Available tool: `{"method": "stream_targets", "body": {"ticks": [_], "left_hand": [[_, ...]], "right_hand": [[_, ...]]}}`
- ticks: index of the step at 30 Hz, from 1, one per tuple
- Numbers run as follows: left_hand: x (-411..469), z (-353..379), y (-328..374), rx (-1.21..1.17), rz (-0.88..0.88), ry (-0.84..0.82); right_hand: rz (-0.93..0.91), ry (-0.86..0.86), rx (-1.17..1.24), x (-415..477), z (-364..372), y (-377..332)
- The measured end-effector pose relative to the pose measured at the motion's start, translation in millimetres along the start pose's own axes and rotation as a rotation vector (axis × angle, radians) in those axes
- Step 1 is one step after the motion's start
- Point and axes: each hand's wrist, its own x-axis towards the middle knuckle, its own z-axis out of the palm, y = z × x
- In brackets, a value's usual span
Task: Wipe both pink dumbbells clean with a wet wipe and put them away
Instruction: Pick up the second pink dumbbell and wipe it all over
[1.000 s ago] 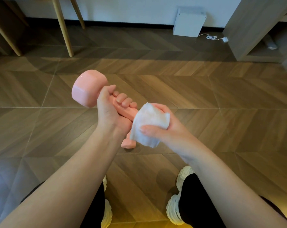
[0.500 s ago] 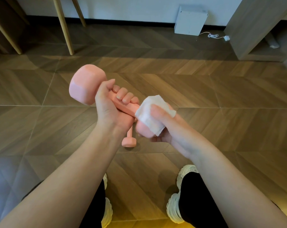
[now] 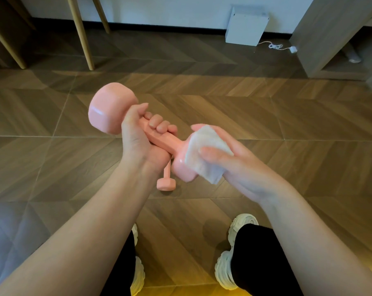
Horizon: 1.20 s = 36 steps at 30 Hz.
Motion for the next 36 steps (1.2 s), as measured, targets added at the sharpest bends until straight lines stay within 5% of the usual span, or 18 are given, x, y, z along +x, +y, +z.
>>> {"method": "stream_targets", "body": {"ticks": [6, 11, 18, 23, 26, 29, 33, 36], "left_hand": [[0.0, -0.5, -4.6, -0.028, -0.008, -0.001], [1.5, 0.0, -2.1, -0.088, -0.028, -0.022], [1.1, -0.1, -6.5, -0.105, -0.040, 0.003], [0.6, 0.3, -4.6, -0.084, -0.031, -0.033], [-2.0, -0.3, -6.0, -0.072, -0.018, -0.047], [-2.9, 1.9, -6.5, -0.056, 0.002, -0.048], [-2.4, 3.1, -6.0, -0.037, 0.036, -0.068], [-1.8, 2.8, -6.0, 0.014, 0.033, -0.061]], "right_hand": [[-0.033, 0.110, -0.043, 4.3, 16.1, 4.6], [-0.034, -0.079, -0.064, -0.5, -3.9, -1.6], [-0.133, 0.227, -0.042, 5.6, 25.1, 7.5], [-0.075, -0.006, -0.100, -3.7, 8.5, -5.7], [-0.107, 0.074, -0.110, -3.0, 16.7, 0.6], [-0.043, 0.182, -0.032, 2.2, 19.0, 2.2], [0.198, 0.026, 0.093, -0.5, 9.4, 1.2], [0.153, 0.051, 0.180, -2.1, 8.2, 6.0]]}}
